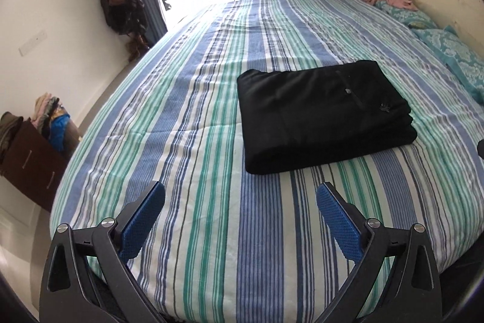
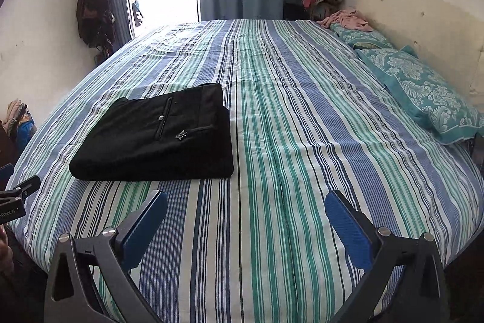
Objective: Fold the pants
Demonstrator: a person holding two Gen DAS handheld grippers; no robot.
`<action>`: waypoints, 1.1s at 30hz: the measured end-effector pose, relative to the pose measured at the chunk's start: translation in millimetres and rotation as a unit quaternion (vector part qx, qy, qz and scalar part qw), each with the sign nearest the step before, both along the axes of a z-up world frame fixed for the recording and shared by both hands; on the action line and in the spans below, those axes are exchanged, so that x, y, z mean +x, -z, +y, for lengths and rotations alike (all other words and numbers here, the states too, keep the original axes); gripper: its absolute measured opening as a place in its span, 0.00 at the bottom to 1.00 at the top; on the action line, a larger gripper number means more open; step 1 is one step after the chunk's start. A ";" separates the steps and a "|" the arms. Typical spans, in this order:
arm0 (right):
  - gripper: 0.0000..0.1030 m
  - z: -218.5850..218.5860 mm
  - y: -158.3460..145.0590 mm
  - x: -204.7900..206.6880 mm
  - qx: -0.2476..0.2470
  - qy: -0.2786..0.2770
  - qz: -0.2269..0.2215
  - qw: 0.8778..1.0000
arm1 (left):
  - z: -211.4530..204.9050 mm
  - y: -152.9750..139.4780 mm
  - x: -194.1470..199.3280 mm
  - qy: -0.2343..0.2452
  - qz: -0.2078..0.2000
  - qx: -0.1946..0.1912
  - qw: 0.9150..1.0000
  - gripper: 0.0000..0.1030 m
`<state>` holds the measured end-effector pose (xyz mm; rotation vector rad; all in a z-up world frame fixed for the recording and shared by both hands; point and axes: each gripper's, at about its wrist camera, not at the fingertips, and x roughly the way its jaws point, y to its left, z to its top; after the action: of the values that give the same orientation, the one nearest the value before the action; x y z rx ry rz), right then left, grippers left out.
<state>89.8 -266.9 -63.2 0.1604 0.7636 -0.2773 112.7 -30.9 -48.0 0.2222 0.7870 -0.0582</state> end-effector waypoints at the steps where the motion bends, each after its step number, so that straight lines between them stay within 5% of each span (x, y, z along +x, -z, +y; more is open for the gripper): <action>1: 1.00 2.6 -2.9 -2.3 -0.002 0.001 -0.001 1.000 | 0.0 -2.7 -2.6 -0.003 -0.007 0.003 1.000 0.98; 10: 1.00 21.7 -32.8 -18.8 -0.008 -0.007 -0.021 1.000 | 0.7 -18.6 -23.8 -0.007 -0.043 -0.014 0.999 0.98; 16: 1.00 41.9 -41.4 -32.6 -0.006 -0.011 -0.011 1.000 | -11.2 -22.6 -36.2 0.050 -0.022 -0.007 0.998 0.98; 23: 1.00 67.2 -38.4 -47.4 0.014 -0.036 0.027 0.999 | -4.6 -39.4 -49.3 0.040 -0.021 -0.029 0.999 0.98; 33: 1.00 77.9 -73.1 -65.1 0.002 -0.031 0.012 0.999 | 2.8 -69.2 -72.0 0.065 -0.044 -0.045 0.996 1.00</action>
<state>24.7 -189.0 9.9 0.1369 0.7916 -0.2201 40.7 -28.2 21.2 0.1892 0.6793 -0.2040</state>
